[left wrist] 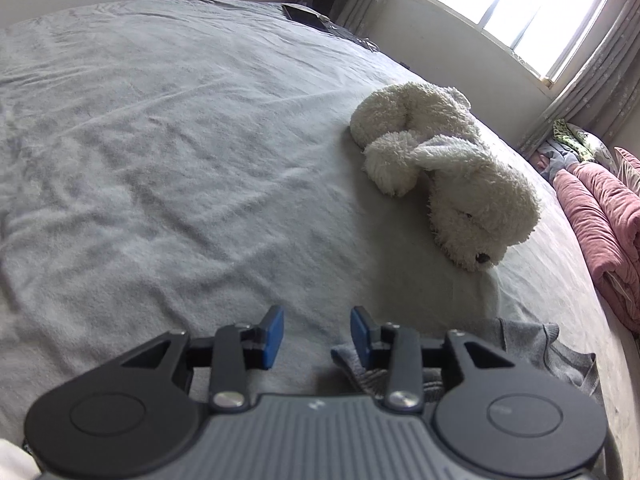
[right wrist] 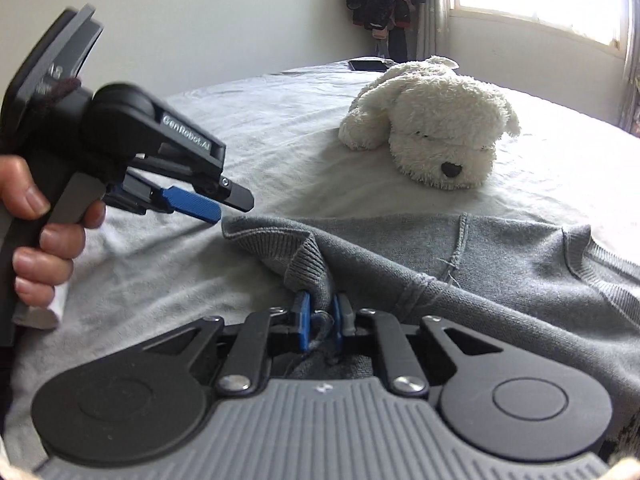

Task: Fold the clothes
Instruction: 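Grasp the other sleeve cuff with the left tool near the right tool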

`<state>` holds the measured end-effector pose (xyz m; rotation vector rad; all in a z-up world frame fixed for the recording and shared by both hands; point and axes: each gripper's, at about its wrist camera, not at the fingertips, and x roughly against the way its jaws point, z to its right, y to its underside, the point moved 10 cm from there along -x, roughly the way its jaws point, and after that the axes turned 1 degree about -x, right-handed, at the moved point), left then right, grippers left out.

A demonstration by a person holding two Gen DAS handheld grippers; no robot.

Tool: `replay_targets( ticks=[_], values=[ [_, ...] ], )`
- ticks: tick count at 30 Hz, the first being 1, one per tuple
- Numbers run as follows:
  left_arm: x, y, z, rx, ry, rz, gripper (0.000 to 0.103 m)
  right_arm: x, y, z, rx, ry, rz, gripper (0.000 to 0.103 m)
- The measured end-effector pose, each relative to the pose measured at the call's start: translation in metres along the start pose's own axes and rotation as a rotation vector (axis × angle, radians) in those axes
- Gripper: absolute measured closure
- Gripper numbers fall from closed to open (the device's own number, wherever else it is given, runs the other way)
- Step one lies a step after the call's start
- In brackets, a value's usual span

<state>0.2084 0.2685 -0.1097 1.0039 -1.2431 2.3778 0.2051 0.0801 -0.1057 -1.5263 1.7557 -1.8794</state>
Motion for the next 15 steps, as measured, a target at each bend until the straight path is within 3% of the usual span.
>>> replay_targets(
  ticks=[5,7,10,15],
  values=[
    [-0.009,0.006,0.002,0.049,0.047,-0.041,0.063,0.007,-0.007,0.023,-0.334,-0.236,0.003,0.09],
    [-0.012,0.007,0.002,0.146,0.108,-0.048,0.063,0.008,-0.006,0.031,-0.445,-0.322,-0.005,0.09],
    [-0.012,0.009,-0.007,0.248,0.144,-0.06,0.063,0.008,-0.005,0.035,-0.538,-0.404,-0.013,0.09],
    [-0.007,0.015,-0.003,0.294,0.165,-0.081,0.063,0.009,-0.01,0.031,-0.611,-0.501,-0.001,0.091]
  ],
)
